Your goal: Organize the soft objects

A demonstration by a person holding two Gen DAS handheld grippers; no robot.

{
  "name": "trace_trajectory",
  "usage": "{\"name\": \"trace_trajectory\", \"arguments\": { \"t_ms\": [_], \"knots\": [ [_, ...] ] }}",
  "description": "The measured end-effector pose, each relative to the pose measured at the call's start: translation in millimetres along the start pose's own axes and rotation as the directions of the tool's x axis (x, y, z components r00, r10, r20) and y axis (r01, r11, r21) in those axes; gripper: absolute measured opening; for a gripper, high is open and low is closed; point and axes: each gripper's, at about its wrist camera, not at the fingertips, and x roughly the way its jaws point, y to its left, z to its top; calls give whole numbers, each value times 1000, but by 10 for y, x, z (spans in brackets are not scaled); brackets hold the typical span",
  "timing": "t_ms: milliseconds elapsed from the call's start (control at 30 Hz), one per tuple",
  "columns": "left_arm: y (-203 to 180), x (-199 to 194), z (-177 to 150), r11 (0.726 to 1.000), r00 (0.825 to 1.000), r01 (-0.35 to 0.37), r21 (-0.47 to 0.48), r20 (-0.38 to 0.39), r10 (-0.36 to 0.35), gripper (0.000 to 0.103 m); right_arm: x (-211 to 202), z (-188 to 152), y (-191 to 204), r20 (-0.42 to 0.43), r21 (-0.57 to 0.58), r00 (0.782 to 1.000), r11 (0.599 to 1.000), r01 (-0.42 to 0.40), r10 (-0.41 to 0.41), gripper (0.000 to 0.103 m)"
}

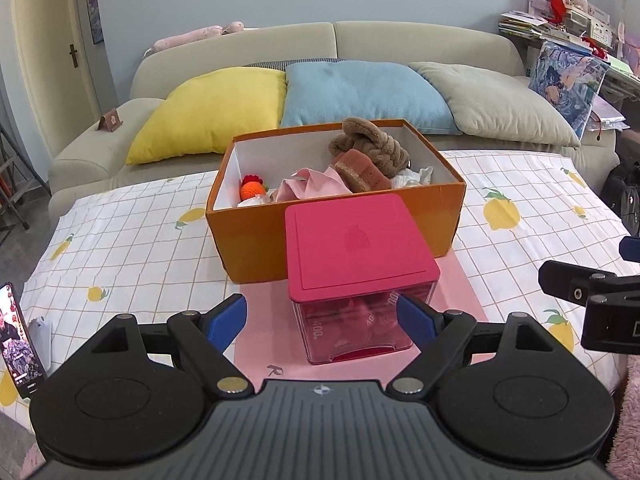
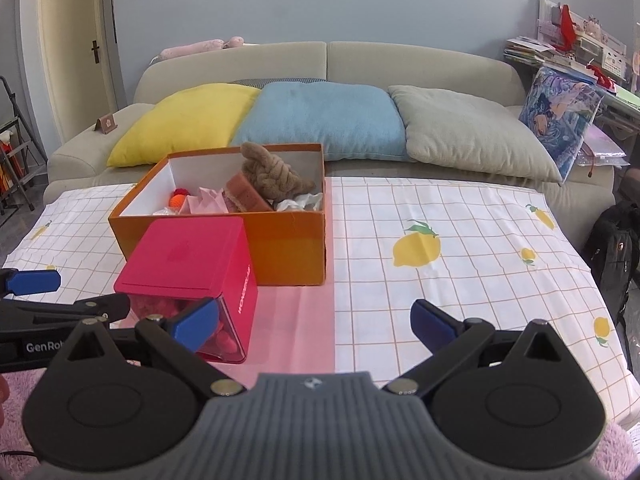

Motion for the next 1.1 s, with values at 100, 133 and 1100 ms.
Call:
{"name": "trace_trajectory", "arguments": {
  "t_ms": [100,133,1100],
  "knots": [
    [1,-17,5,1000,1000,-1,-7,2,1,99,-10,0,7,4,-2,1000,1000,2,-2,100],
    [5,-21,7,1000,1000,-1,-9,2,1,99,-9,4,5,3,-1,1000,1000,3,-3,100],
    [19,-113,63,998,996,62,-32,60,-60,99,-11,13,2,8,0,1000,1000,4,-4,100]
  ]
}}
